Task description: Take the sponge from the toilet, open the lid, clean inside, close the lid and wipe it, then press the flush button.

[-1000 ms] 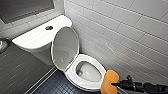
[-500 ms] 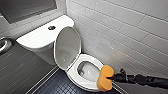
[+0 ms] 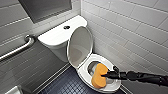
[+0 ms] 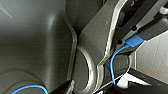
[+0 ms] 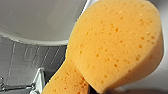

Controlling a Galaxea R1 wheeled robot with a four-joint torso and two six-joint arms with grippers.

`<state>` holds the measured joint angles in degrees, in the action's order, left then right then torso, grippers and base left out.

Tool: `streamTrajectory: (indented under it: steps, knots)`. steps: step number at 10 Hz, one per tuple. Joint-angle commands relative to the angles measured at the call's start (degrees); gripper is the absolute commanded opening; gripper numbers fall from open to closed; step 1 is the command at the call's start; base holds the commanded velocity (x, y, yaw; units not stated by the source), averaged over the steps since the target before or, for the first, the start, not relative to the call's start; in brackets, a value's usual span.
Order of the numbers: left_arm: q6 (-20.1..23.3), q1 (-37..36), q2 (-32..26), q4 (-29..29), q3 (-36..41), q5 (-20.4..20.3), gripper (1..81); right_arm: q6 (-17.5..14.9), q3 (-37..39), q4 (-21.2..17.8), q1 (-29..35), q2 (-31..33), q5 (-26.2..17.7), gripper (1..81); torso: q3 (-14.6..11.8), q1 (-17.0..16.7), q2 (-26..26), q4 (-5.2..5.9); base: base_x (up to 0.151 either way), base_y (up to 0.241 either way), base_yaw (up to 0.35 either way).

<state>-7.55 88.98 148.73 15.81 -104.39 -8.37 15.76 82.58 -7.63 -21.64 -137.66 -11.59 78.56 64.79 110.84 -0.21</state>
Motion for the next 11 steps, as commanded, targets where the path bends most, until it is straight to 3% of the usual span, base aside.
streamTrajectory:
  steps: [1, 2, 3, 5, 7, 11]
  knots:
    - [0.16, 2.12, -0.7, 0.71, 1.55, 4.42, 81.1, 0.76, 2.22, -0.54, 9.44, -2.74, -4.14, 1.0, 0.0, 0.0, 0.0, -0.33, 0.0, 0.0, 0.0]
    - [0.16, 2.12, -0.7, 0.71, 1.55, 4.42, 81.1, 1.64, 6.24, -0.28, 11.11, -6.58, -6.05, 1.0, 0.0, 0.0, 0.0, 1.27, 0.0, 0.0, 0.0]
    - [0.08, 2.12, -0.71, 0.71, 1.55, 4.33, 81.1, 1.82, 10.2, -0.19, 12.26, -10.19, -7.73, 1.0, 0.0, 0.0, 0.0, 1.92, 0.0, 0.0, 0.0]
    - [0.08, 2.12, -0.79, 0.62, 1.21, 4.33, 81.1, 2.59, 18.1, -0.45, 13.06, -17.22, -9.15, 1.0, 0.0, 0.0, 0.0, 1.92, 0.0, 0.0, 0.0]
    - [0.08, 2.12, -0.71, 0.36, 0.67, 4.33, 81.1, 7.88, 25.5, 0.34, 12.0, -23.02, -8.97, 1.0, 0.0, 0.0, 0.0, 1.92, 0.0, 0.0, 0.0]
    - [0.08, 2.12, -0.53, 0.62, 0.5, 4.33, 81.1, 9.81, 24.37, 0.51, 8.84, -24.89, -8.89, 1.0, 0.0, 0.0, 0.0, 1.92, 0.0, 0.0, 0.0]
